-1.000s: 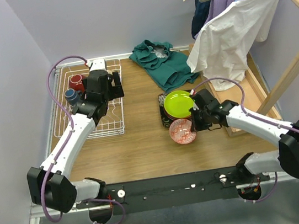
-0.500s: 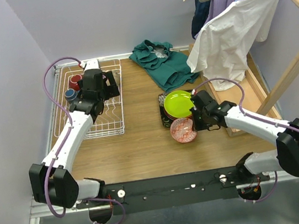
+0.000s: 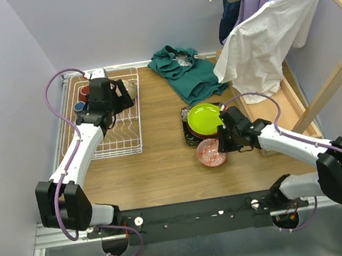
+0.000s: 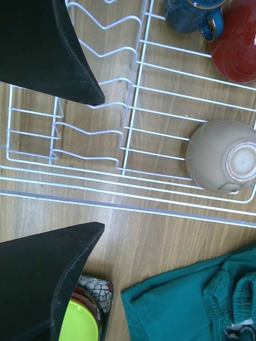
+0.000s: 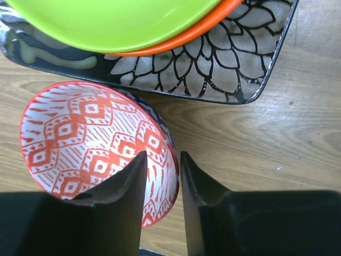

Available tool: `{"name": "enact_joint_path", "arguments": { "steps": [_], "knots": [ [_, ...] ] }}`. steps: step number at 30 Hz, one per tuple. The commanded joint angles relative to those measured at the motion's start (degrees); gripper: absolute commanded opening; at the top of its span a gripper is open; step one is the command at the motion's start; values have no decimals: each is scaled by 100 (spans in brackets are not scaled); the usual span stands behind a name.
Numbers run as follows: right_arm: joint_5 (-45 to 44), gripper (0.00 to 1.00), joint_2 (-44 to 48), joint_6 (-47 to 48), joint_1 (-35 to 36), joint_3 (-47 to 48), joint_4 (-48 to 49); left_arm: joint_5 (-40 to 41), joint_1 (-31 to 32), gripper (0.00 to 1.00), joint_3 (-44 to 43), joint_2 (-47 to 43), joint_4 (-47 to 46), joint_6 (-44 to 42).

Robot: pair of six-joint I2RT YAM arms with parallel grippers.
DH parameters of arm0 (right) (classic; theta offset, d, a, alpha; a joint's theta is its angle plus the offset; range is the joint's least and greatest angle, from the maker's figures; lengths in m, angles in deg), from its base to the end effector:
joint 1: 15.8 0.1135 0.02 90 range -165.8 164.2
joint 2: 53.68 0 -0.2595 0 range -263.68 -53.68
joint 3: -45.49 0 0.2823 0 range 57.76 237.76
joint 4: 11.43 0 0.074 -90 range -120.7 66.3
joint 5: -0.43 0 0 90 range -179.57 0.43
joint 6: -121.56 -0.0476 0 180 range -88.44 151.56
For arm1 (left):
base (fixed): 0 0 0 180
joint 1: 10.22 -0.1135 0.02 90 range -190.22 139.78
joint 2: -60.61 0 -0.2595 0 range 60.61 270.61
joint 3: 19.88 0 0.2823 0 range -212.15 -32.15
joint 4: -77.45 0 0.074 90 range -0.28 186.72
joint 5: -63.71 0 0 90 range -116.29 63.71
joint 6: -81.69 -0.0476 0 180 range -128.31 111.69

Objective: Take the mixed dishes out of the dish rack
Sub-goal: Place the bowl at the center of the board, then pick up the bowl from the dish rack.

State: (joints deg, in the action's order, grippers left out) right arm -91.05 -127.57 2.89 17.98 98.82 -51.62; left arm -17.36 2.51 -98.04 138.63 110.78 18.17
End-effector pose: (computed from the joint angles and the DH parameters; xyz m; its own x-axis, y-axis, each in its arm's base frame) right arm 0.2265 0.1501 0.1576 -0.8979 -0.0236 -0.4395 -0.1305 0.9679 0.2147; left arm 0.3427 -0.0699 0.3018 -0.5185 -0.3344 -0.7870 -0.1567 0.9419 -0.2971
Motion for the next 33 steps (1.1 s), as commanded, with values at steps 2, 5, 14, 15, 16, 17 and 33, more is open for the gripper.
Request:
{"name": "enact_joint_path", "arguments": {
  "steps": [2,5,14,15,16,17,33],
  "knots": [
    [-203,49,436,-43,32,42,-73,-409,-130,99,-205,161,-225,436],
    [-555,62,717,1,41,200,-284,-541,-210,99,-284,248,-278,603],
    [-1101,84,1604,-7,32,333,-205,-804,-605,99,-407,661,-619,1069],
    [-1101,85,1658,-16,32,315,-100,-866,-753,99,-399,714,-690,1122],
    [-1092,85,1702,-8,32,280,-56,-1049,-816,99,-390,767,-769,1244],
    [-1074,86,1737,-16,32,271,-21,-1129,-894,99,-364,898,-953,1306],
    [-1074,89,1685,36,41,289,94,-1580,-1361,99,-548,2639,-2465,3283]
  ]
}}
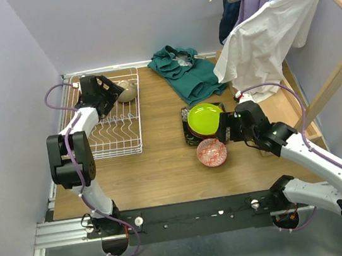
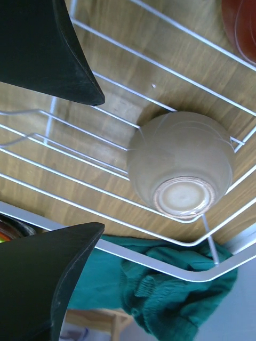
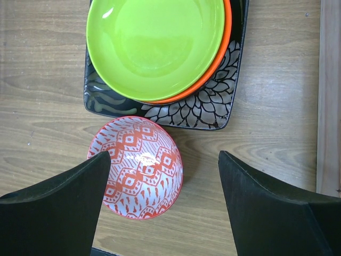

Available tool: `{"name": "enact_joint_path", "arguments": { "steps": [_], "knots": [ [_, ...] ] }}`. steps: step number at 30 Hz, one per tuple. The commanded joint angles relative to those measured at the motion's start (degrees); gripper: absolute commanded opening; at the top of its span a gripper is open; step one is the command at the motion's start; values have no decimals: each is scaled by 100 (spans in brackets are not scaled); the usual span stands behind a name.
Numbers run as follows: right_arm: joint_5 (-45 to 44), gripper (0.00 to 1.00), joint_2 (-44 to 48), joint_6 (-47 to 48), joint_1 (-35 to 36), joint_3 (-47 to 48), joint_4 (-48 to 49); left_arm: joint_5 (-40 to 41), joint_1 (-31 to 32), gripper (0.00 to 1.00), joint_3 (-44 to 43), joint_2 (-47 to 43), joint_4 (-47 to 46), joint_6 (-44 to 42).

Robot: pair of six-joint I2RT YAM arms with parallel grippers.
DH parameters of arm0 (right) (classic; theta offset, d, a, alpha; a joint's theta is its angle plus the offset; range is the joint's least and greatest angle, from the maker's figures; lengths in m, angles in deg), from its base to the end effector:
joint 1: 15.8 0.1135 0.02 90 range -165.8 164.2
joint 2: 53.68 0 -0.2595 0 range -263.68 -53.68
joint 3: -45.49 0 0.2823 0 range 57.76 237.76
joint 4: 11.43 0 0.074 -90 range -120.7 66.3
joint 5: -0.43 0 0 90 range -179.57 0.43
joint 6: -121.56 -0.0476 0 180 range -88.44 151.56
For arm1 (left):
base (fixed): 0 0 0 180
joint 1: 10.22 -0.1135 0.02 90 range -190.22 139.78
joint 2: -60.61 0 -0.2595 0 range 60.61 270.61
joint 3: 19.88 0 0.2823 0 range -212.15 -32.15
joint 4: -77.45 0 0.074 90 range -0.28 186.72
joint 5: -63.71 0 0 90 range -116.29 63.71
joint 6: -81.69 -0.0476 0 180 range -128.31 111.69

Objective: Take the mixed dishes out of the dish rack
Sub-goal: Pick up the bowl from the dish rack.

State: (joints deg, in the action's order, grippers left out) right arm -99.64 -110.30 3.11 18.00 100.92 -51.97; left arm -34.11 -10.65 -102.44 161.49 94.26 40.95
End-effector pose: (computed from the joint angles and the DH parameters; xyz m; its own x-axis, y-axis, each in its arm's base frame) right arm 0.2121 0.1320 0.2439 -0.6956 0.0988 -0.7116 -0.1227 0.9596 0.2532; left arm 0.4361 -0.0032 0.2099 -0.4542 -0.7541 -0.4744 -0.3682 0.6438 -0.6708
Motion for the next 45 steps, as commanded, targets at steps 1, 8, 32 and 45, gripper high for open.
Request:
{"name": "enact_joint_path", "arguments": {
  "steps": [1,8,32,45],
  "knots": [
    [-224,89,-51,15,39,88,129,157,-37,99,-100,406,-901,1303],
    [-391,90,-51,-20,30,105,50,535,-28,99,172,810,-1718,2245],
    [-409,91,-323,287,30,228,15,791,192,99,243,1715,-2563,2580],
    [-444,91,-420,392,30,228,59,737,262,99,287,1707,-2711,2563]
  ]
}}
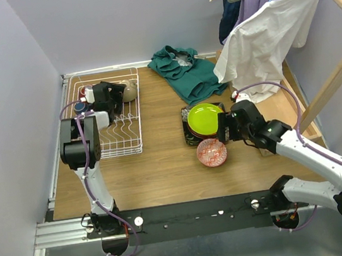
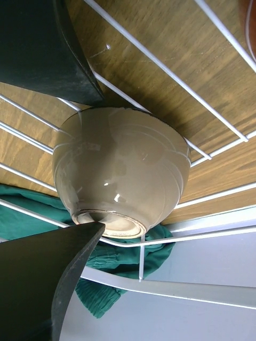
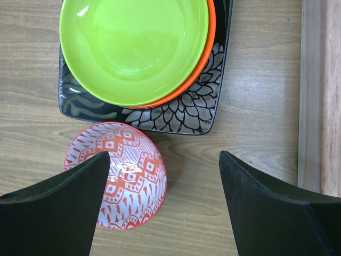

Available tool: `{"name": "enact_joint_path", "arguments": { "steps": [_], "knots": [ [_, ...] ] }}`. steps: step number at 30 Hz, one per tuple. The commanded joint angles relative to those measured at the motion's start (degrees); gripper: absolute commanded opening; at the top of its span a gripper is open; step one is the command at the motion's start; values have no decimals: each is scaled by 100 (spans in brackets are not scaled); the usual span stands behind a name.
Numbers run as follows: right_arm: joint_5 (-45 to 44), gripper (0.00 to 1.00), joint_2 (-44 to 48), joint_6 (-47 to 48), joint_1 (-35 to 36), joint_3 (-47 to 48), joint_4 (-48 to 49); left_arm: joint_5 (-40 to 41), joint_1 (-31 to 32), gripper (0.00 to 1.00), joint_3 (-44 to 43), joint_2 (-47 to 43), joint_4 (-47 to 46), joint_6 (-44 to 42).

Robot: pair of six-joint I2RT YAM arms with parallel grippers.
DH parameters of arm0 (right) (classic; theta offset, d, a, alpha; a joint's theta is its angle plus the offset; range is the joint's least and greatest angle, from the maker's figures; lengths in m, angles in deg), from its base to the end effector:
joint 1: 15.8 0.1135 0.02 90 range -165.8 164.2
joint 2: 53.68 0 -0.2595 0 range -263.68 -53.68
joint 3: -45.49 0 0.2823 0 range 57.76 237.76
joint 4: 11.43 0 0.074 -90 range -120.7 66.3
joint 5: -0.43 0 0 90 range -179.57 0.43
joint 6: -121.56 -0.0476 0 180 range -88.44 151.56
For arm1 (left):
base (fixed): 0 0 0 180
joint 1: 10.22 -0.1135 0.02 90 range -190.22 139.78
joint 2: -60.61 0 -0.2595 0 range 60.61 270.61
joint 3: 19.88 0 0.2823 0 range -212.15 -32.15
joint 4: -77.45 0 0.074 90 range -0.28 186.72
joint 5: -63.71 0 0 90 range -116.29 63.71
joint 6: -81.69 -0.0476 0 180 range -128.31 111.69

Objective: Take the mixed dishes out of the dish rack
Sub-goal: Pick up the bowl from the dish rack.

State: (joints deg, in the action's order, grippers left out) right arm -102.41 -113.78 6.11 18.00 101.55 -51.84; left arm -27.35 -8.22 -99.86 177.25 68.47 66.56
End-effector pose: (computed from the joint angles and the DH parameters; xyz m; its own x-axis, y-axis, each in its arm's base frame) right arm 0.2204 0.1348 0.2342 -0.7019 0.0343 -0.7115 -0.1206 0.9787 0.1662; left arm 0.4702 -0.0173 0.1204 -0.1707 -0.9598 -0.2228 -0.4348 0.2763 -0.8571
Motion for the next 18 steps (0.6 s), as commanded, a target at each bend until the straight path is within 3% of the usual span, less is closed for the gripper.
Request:
{"name": "enact_joint_path", "arguments": {
  "steps": [1,7,18],
  "knots": [
    [-166,91,-81,93,30,174,46,193,20,99,38,131,-177,19],
    [-140,91,-108,119,30,174,54,299,20,96,108,149,-493,107],
    [-34,91,-99,146,30,147,63,317,11,68,213,-27,-704,71]
  ]
}}
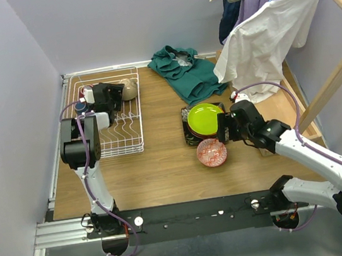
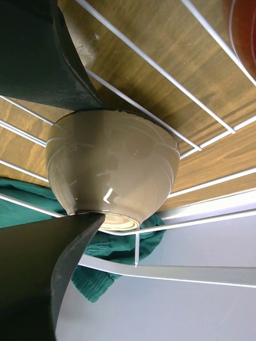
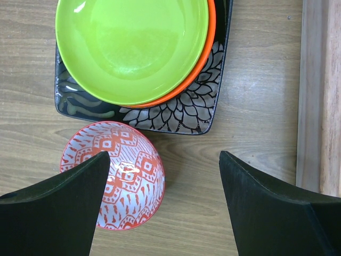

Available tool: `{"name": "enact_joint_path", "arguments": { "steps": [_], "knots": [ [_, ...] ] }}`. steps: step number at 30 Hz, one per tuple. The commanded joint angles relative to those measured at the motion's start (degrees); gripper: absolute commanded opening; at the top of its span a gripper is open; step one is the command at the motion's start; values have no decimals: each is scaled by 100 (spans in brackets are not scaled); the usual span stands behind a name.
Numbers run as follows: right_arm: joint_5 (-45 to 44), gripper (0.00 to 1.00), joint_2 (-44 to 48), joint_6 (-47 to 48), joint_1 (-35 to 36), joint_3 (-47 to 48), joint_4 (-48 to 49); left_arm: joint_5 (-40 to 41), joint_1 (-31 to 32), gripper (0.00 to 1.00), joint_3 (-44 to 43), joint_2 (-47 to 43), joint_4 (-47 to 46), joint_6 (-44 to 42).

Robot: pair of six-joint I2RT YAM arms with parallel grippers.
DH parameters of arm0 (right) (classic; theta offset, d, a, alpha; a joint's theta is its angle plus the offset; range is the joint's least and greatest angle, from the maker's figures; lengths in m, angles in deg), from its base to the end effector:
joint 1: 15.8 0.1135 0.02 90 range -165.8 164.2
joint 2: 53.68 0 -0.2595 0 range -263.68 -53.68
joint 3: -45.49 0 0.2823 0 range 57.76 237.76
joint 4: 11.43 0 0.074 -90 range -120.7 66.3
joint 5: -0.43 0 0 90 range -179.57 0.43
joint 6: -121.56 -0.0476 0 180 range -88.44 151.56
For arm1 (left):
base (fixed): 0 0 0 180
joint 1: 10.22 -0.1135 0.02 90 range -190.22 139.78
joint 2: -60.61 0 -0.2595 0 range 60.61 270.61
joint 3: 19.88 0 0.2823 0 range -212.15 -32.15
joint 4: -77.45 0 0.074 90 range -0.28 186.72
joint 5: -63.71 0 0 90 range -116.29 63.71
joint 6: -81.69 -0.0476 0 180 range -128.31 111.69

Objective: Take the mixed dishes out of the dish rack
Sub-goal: Pick up the bowl from the dish rack.

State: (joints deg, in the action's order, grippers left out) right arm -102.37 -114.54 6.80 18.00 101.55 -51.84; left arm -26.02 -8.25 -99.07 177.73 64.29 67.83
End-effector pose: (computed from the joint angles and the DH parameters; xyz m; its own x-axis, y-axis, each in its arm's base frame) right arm 0.2217 0.1358 0.2311 -0.7084 0.0172 -0.7056 -0.1278 0.9800 0.1523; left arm 0.4711 -0.0160 0.1200 -0.1295 -0.9670 -0.2194 -0.3993 0.2534 -0.8811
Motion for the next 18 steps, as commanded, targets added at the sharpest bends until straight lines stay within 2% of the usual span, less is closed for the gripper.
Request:
{"name": "enact_joint_path", "arguments": {
  "steps": [1,6,18],
  "knots": [
    [-21,91,-22,76,30,147,63,175,13,66,161,-110,-313,-64],
    [32,91,-22,120,30,139,98,192,-4,51,319,-461,-278,-213],
    [216,91,83,216,30,77,177,403,-48,33,513,-1340,239,-854]
  ]
}}
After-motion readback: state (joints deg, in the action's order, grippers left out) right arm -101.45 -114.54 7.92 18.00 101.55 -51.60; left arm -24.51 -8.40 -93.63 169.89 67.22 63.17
